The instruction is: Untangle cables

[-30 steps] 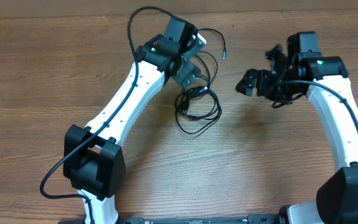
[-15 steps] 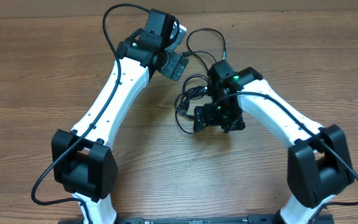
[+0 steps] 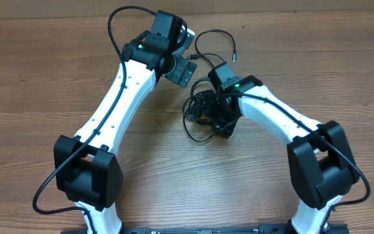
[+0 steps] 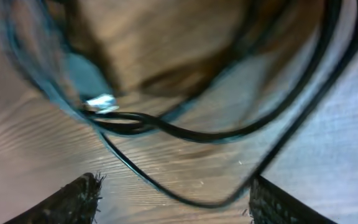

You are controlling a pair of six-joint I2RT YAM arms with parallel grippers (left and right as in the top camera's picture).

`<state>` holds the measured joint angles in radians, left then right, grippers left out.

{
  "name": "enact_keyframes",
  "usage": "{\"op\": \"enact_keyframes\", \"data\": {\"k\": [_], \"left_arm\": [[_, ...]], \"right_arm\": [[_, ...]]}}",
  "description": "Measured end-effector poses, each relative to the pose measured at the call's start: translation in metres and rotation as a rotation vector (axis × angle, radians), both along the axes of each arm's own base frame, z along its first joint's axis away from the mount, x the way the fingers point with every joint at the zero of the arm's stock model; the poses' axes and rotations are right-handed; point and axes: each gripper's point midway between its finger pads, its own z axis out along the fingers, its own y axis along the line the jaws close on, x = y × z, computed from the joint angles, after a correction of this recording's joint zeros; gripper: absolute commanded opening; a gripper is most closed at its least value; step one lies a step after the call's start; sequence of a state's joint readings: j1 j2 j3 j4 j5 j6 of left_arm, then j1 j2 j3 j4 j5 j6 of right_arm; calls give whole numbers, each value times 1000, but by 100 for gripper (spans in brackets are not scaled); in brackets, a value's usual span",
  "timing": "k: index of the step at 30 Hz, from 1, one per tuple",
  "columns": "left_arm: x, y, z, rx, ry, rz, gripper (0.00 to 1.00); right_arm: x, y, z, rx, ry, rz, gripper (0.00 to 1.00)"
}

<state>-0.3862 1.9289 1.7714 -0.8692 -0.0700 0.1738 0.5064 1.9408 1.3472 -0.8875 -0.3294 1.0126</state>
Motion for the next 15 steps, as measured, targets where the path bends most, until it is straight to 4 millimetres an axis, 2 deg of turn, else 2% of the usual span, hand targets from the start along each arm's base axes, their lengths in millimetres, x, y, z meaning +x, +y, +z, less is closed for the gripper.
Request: {"op": "enact_keyframes", "data": {"k": [9,11,15], "left_arm": [[-4,2,-3,8,19,0,99],[-5,2,-3,9,23,0,99],[-6,2,-4,11,27,0,99]], "right_arm": [[-42,8,-6,-69,126,13,81],[-44,5,-7,-97,125,15,80],[-40,-2,-10,-144,104,-8,70]]}}
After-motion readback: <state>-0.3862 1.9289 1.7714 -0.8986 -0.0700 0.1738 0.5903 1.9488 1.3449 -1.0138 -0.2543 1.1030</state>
